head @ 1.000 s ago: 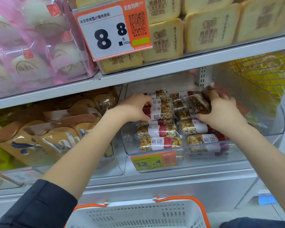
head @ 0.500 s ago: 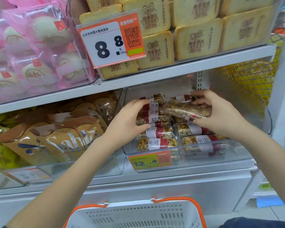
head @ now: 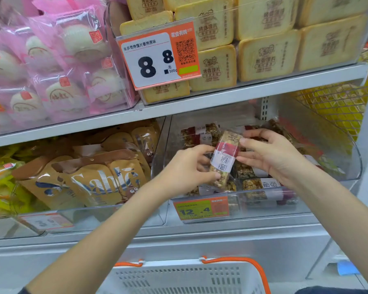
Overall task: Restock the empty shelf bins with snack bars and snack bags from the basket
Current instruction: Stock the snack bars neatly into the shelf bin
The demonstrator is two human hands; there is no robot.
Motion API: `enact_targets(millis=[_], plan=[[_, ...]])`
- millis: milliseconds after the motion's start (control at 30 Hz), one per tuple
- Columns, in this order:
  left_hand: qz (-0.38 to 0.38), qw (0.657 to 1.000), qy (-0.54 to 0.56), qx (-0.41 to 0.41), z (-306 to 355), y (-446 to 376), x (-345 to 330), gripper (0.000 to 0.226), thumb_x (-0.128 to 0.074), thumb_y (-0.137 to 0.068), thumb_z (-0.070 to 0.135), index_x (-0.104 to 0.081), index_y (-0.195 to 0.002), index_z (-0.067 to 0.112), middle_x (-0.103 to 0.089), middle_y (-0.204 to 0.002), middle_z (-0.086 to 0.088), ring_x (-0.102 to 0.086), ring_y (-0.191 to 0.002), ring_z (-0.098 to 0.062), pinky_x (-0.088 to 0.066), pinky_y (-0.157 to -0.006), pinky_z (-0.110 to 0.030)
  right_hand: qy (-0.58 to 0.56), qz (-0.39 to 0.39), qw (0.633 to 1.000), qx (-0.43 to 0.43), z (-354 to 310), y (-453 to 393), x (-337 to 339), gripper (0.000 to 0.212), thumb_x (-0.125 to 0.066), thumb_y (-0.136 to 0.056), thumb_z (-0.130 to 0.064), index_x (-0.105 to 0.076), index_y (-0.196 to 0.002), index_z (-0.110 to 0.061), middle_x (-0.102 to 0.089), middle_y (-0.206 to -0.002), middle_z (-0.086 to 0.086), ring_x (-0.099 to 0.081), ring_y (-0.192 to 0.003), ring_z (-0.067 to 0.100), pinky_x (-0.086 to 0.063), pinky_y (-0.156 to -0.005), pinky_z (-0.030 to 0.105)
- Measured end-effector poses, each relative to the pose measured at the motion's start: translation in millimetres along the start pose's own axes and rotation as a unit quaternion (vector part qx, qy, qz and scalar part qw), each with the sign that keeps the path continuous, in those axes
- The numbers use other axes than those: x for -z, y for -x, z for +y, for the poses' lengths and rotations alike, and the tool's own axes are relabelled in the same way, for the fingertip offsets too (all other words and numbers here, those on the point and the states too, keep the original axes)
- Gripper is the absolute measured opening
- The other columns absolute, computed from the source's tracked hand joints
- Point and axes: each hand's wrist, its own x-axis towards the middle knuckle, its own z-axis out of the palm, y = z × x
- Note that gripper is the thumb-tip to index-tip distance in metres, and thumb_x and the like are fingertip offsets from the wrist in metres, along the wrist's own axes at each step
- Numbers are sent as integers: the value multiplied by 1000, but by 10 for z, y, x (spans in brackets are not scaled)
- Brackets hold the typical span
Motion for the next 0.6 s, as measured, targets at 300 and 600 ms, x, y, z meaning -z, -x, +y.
enact_targets(millis=[300, 600], plan=[[38, 940, 320, 109, 98, -36, -401, 63, -77, -74, 5, -45, -127, 15, -69, -107, -9, -68, -92, -16, -56, -85, -32, 376, -57, 919, 102, 163, 19, -145, 31, -73, -80, -27, -60, -105, -16, -70, -94, -1, -67, -82, 12, -56, -73, 33], [58, 952, -266, -141, -76, -112, 168, 76, -68, -82, 16, -29, -147, 21, -38, -149, -4, -33, -138, -20, -27, -114, -35, 421, -130, 886, 145, 27, -162, -81, 39, -74, -80, -27, -65, -118, -21, -64, -104, -13, -59, -78, -7, -52, -73, 15]])
